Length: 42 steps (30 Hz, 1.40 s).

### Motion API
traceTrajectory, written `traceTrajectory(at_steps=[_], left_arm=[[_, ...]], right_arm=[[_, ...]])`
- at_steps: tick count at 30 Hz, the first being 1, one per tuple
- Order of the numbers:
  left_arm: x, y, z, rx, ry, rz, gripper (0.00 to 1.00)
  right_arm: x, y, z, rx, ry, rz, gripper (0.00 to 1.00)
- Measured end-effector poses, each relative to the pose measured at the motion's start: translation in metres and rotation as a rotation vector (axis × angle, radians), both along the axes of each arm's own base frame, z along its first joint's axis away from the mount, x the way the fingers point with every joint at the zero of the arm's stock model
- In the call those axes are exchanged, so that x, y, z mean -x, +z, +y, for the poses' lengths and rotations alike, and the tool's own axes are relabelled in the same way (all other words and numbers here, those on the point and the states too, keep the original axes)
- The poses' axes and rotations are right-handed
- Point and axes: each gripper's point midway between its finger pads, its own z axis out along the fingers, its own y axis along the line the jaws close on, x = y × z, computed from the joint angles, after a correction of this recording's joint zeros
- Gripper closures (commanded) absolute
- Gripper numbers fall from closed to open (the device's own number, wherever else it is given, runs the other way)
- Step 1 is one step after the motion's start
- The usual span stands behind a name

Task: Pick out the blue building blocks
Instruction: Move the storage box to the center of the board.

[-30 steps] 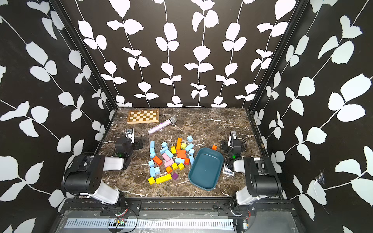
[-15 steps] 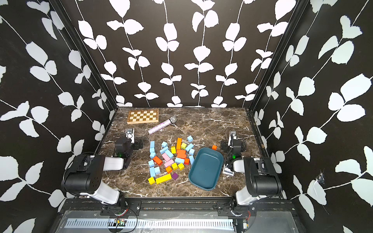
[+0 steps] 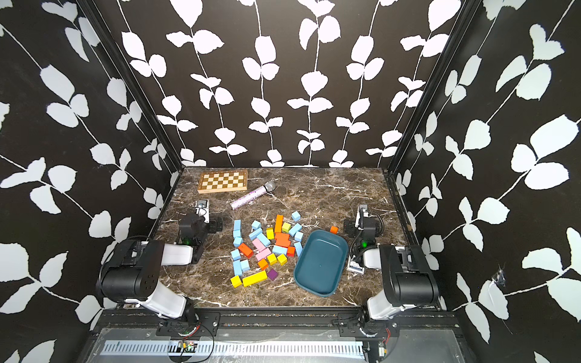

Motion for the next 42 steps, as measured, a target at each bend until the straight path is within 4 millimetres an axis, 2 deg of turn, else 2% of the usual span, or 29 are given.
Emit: traceTrajectory(at_steps=[6, 8, 13, 15, 18, 22, 27, 30, 33, 36, 39, 42], left_arm=[[0.0, -0.001, 0.001, -0.001, 0.002, 0.005, 0.01], [0.001, -0.002, 0.0, -0.001, 0.002, 0.009, 0.01], [-0.004, -0.003, 0.001, -0.006, 0.008, 0.073, 0.01], [-0.018, 0.012, 0.002, -0.012, 0.019, 0.096, 0.01], [-0.038, 0.041, 0.001, -0.009, 0.02, 0.096, 0.01], [-0.046, 0.067, -0.008, 0.006, -0.025, 0.172, 0.01], [-0.049, 0.106, -0.02, 0.033, -0.072, 0.255, 0.01], [-0.037, 0.115, -0.032, 0.068, -0.096, 0.287, 0.01], [-0.015, 0.097, -0.048, 0.109, -0.147, 0.336, 0.01], [0.012, 0.055, -0.06, 0.158, -0.185, 0.445, 0.01], [0.036, 0.021, -0.065, 0.198, -0.2, 0.547, 0.01], [0.044, 0.011, -0.067, 0.22, -0.203, 0.582, 0.01]], right_arm=[[0.001, 0.001, -0.003, 0.004, -0.017, 0.022, 0.01], [-0.002, 0.012, -0.003, 0.0, -0.023, 0.039, 0.01], [-0.015, 0.081, 0.001, -0.045, -0.022, -0.011, 0.01], [-0.017, 0.109, 0.005, -0.07, -0.019, -0.012, 0.01], [-0.013, 0.139, 0.018, -0.109, -0.008, 0.023, 0.01], [0.005, 0.156, 0.044, -0.184, 0.015, 0.143, 0.01], [0.048, 0.15, 0.092, -0.283, 0.062, 0.36, 0.02], [0.083, 0.131, 0.129, -0.33, 0.109, 0.503, 0.17], [0.117, 0.109, 0.158, -0.388, 0.152, 0.618, 0.23], [0.143, 0.088, 0.176, -0.431, 0.161, 0.707, 0.25], [0.155, 0.074, 0.192, -0.458, 0.176, 0.768, 0.33], [0.153, 0.063, 0.211, -0.489, 0.201, 0.802, 0.36]])
